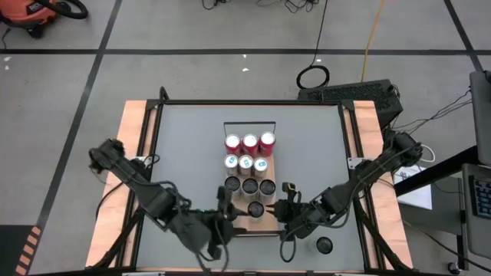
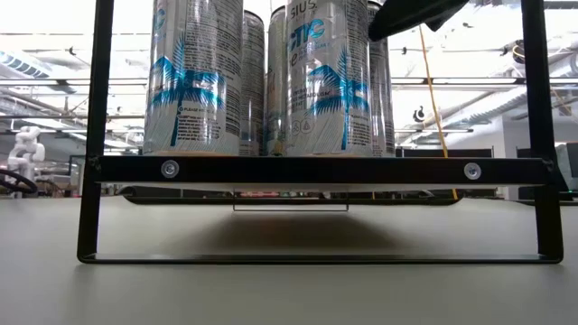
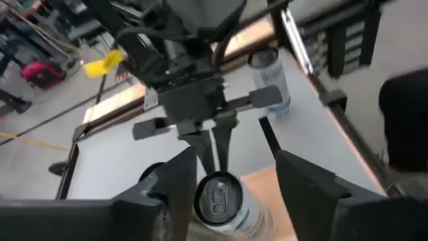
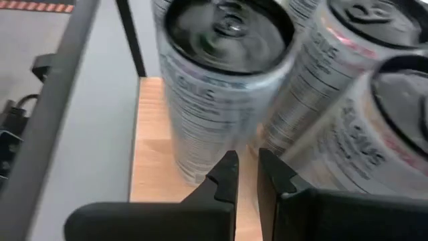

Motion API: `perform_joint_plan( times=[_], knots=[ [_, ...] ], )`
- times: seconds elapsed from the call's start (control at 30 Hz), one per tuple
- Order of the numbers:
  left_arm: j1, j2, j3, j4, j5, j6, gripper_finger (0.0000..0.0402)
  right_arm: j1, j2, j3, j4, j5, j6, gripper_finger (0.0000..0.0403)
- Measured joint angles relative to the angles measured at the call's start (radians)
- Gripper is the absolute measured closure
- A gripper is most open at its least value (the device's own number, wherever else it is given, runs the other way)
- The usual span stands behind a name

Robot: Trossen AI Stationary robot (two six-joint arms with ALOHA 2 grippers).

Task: Place canned beverage on shelf
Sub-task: Put the top white-blue soda can aligned with the other white-blue soda can on the shelf

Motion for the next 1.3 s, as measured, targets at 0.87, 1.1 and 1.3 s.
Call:
perform_joint_plan(
  times=[0.87,1.1,1.3],
  knots=[
    [-0.156,-0.318,-0.822,0.301,-0.525,-0.755,0.0249,-0.058,0.005,0.000,0.104,-0.171,-0.130,0.0400],
    [-0.221,-0.317,-0.859,0.334,-0.486,-0.829,0.0249,-0.053,0.004,0.001,0.092,-0.191,-0.116,0.0400],
    [-0.238,-0.283,-0.890,0.357,-0.476,-0.908,0.0250,-0.051,0.004,0.001,0.093,-0.225,-0.116,0.0400]
  ],
)
